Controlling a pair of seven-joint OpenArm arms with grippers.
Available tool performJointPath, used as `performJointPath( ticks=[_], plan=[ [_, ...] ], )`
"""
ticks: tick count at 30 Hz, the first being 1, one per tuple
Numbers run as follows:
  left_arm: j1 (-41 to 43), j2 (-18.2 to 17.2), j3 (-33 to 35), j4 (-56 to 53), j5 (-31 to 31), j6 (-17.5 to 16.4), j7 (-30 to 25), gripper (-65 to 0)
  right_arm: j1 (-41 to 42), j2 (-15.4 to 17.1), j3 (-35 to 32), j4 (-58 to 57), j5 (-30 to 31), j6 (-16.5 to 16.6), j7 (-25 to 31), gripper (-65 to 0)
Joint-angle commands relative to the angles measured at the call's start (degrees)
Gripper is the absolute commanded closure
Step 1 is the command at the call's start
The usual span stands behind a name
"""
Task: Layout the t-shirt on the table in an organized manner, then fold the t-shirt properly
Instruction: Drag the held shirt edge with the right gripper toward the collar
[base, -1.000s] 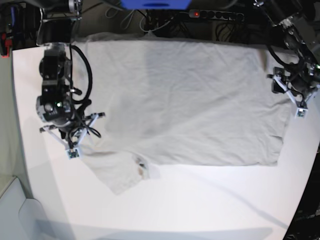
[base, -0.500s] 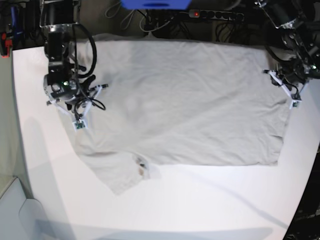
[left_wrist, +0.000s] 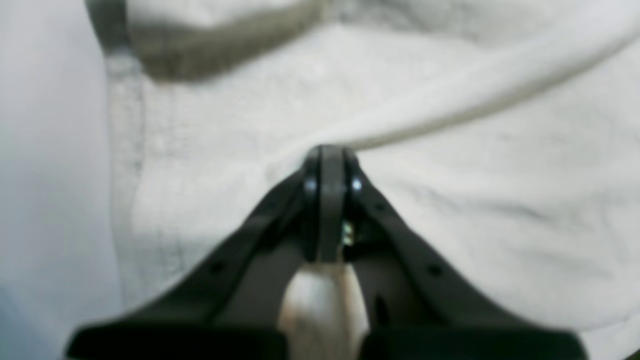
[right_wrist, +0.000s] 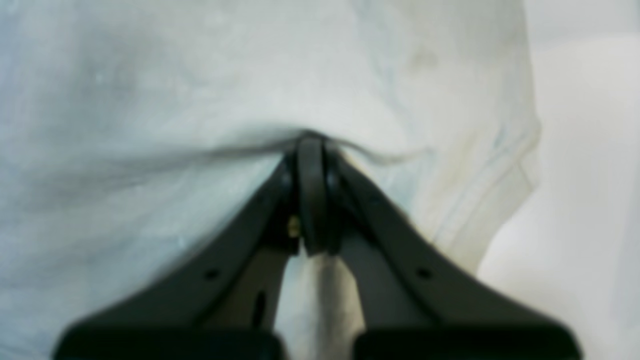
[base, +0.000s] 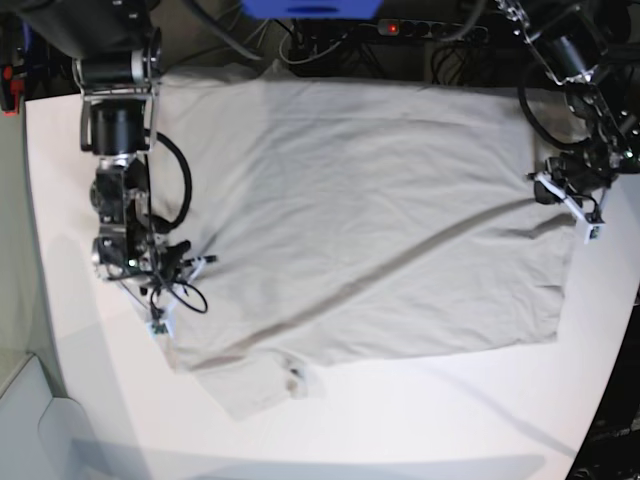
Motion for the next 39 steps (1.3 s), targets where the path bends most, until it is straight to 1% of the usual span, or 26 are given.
performJointPath(
  ticks=[1, 3, 6, 8, 12, 14, 16, 19, 23, 25, 27, 29, 31, 33, 37, 39],
  plan=[
    [-0.75, -0.88, 0.17, -0.25, 1.8, 0.38, 1.65, -0.1, 2.33, 0.32, -0.03, -2.93, -0.64, 0.14, -1.51, 0.0],
    [-1.81, -1.31, 0.17, -0.52, 1.8, 0.38, 1.65, -0.1, 6.11, 0.32, -0.03, -7.85, -0.64, 0.14, -0.81, 0.0],
    [-3.04, -1.75, 0.08, -0.52, 1.8, 0.38, 1.65, -0.1, 10.06, 1.02, -0.12, -11.72, -0.73, 0.05, 0.68, 0.0],
    [-4.45, -2.98, -0.01, -0.52, 1.8, 0.38, 1.83, -0.1, 11.65, 1.46, -0.12, -12.86, -0.73, 0.05, 1.47, 0.0],
    [-5.68, -4.22, -0.27, 0.36, 1.18, 0.16, 3.59, -0.1, 12.61, 2.34, 0.15, -12.25, -0.73, 0.05, 1.21, 0.0],
    [-5.5, -4.22, -1.24, 2.21, 0.21, 0.16, 5.7, -0.1, 11.74, 3.57, 0.41, -9.52, -0.64, 0.05, 0.51, 0.0],
    [-5.15, -4.04, -4.32, 4.94, -2.07, 0.16, 7.19, -0.1, 9.01, 3.92, 0.41, -5.48, -0.56, 0.14, 0.6, 0.0],
    [-4.36, -4.04, -6.43, 8.01, -5.33, 0.16, 8.33, -0.2, 4.17, 3.84, 0.41, 4.19, -0.47, 0.14, 0.86, 0.0],
    [-4.97, -4.13, -6.6, 9.07, -7.43, 0.16, 8.33, -0.4, -1.8, 3.57, 0.5, 17.82, -0.47, 0.14, 0.51, 0.0],
    [-5.24, -3.78, -6.16, 9.15, -7.43, 0.16, 8.6, -0.4, -4.79, 2.34, 0.5, 23.79, -0.56, -0.04, 0.42, 0.0],
    [-5.5, -3.6, -4.67, 9.15, -7.43, 0.38, 10.53, -0.5, -7.78, 1.9, 0.5, 28.45, -0.64, -0.13, -0.2, 0.0],
    [-5.32, -2.98, -3.79, 9.15, -7.43, 0.38, 13.34, -0.5, -9.72, 1.73, 0.5, 31.79, -0.64, -0.13, -1.87, 0.0],
    [-4.71, -0.96, -3.88, 9.24, -6.91, 0.38, 14.75, -0.5, -11.21, 1.55, 0.5, 34.52, -0.64, -0.13, -3.45, 0.0],
    [-2.34, -0.52, -3.88, 9.95, -6.91, 0.38, 15.45, -0.5, -12.53, 1.11, 0.5, 36.28, -0.64, -0.13, -4.42, 0.0],
    [2.32, 1.32, -3.35, 12.5, -6.73, 0.47, 15.1, -0.6, -13.67, 0.93, 0.5, 36.89, -0.64, -0.13, -4.59, 0.0],
    [3.11, 1.5, -3.35, 11.88, -6.47, 0.47, 12.99, -0.6, -13.85, 0.93, 0.5, 36.89, -0.64, -0.13, -4.59, 0.0]
  ],
)
